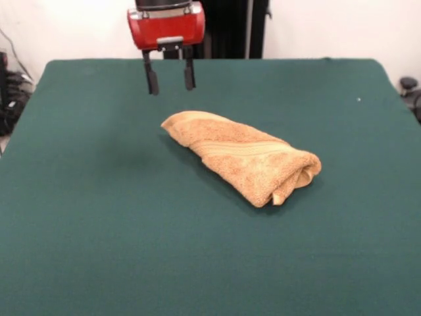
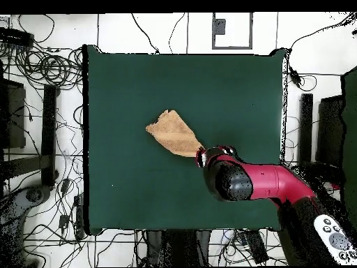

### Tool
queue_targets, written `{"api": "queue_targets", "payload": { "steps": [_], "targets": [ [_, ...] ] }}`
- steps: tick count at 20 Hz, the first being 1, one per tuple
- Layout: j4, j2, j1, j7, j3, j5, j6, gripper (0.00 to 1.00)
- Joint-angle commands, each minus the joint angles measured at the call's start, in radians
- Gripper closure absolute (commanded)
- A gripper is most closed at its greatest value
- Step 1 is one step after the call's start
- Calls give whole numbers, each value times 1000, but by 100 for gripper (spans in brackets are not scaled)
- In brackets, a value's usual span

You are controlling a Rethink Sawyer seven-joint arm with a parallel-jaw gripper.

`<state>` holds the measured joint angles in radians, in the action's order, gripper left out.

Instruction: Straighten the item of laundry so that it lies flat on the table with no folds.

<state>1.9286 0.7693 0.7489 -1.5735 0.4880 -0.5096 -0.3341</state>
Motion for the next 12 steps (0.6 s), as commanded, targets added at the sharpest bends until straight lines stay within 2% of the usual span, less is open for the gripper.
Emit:
{"api": "queue_targets", "payload": {
  "steps": [1,5,12],
  "targets": [
    [-25,-44,17,229,202,-70,-34,0],
    [-28,-49,34,251,238,-114,-27,0],
    [-76,-62,-1,254,211,-173,-158,0]
  ]
}}
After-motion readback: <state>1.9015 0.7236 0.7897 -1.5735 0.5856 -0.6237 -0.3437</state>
